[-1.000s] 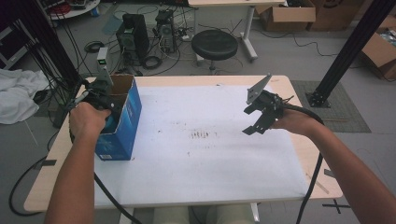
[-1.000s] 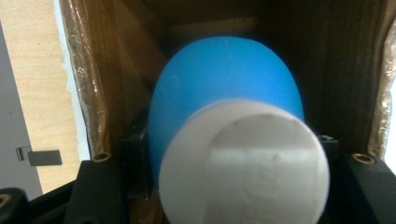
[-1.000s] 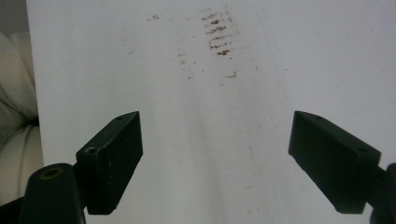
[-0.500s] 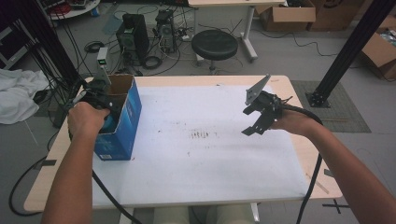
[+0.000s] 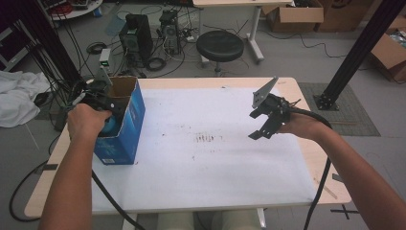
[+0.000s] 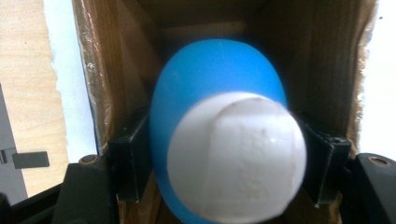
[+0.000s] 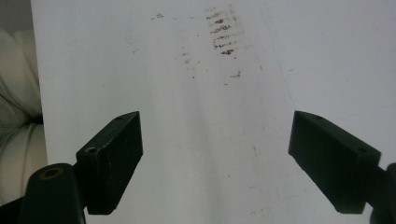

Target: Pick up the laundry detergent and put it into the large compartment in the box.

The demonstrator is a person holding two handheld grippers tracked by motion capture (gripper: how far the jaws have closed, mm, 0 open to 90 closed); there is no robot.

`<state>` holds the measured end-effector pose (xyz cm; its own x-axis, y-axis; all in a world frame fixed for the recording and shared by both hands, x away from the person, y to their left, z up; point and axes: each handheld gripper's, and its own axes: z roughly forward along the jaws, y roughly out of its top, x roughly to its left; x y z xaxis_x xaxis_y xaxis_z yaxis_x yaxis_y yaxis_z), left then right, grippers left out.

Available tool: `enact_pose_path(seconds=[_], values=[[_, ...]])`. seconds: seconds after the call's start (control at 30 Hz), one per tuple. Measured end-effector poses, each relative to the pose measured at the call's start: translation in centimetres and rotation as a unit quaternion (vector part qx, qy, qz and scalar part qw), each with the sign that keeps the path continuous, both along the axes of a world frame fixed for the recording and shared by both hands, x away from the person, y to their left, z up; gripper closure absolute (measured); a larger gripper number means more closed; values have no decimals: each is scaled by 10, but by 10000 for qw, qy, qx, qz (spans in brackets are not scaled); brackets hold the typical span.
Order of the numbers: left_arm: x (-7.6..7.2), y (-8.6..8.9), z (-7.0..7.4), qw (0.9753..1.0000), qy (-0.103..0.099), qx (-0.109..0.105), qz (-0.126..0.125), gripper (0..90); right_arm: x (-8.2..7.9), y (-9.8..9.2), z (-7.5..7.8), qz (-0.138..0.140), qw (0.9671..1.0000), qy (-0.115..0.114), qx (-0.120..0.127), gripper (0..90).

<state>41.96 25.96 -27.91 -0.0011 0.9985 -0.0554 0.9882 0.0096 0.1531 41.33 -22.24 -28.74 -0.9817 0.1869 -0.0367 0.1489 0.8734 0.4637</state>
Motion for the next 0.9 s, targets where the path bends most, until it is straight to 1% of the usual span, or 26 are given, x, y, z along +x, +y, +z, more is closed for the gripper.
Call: enact_pose_path(seconds=[0.2,0.33,0.43,0.6,0.63,0.7,0.9], values=[[-2,0,4,10000,27,-12,11,290,-1,1,1,14,10000,-8,9,175],[-2,0,8,10000,-15,39,-22,281,-2,1,1,26,10000,-4,12,175],[-3,-1,10,10000,-32,33,-42,280,-2,0,1,20,10000,-2,24,176],[-3,-3,16,9999,-46,76,-57,276,-3,-1,3,-6,10000,9,23,176],[-3,-3,20,9999,-78,124,-73,275,-3,-1,3,15,10000,-10,38,176],[-3,-3,23,9998,-109,136,-67,276,-3,-1,3,12,10000,-14,38,176],[-4,-3,29,9998,-83,175,-80,272,-4,-2,4,10,10000,-18,57,176]])
